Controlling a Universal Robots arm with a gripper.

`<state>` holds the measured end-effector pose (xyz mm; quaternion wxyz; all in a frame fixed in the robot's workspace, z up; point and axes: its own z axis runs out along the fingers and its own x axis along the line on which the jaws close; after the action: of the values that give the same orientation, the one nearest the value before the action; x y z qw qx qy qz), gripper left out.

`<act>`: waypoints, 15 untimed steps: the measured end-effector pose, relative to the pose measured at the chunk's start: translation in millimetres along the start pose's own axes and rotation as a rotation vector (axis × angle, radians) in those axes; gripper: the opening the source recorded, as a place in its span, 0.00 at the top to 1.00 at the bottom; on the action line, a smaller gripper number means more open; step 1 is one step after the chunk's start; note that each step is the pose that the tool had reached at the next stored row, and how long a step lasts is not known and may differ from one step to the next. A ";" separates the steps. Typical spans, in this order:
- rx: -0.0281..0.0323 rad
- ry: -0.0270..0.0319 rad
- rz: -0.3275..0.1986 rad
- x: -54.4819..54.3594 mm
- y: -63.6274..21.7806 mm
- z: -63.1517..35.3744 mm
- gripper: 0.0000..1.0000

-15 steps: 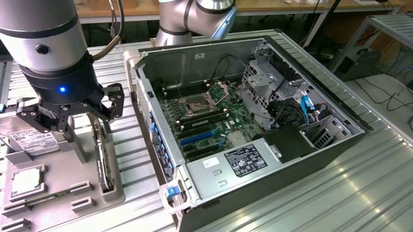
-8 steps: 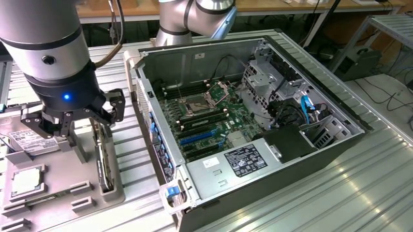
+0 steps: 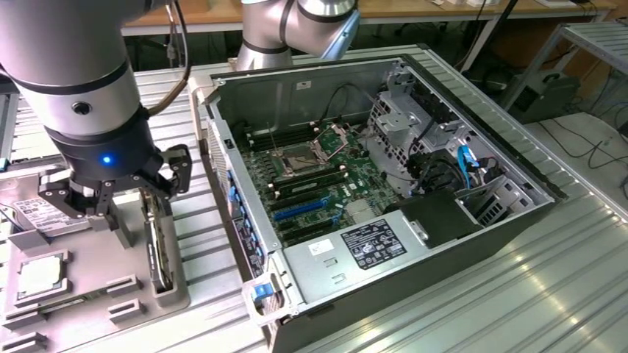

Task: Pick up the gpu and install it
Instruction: 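Pick up the gpu and move the gpu toward the slot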

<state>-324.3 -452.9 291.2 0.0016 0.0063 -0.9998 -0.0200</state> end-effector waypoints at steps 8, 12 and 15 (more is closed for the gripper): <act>-0.0001 -0.0001 0.000 -0.1 -1.2 14.9 0.34; 0.0000 0.0001 0.000 -0.1 -2.6 23.4 0.34; 0.0002 0.0002 0.000 0.0 -5.4 28.6 0.34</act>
<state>-324.4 -457.1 262.4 0.0017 0.0064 -0.9998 -0.0199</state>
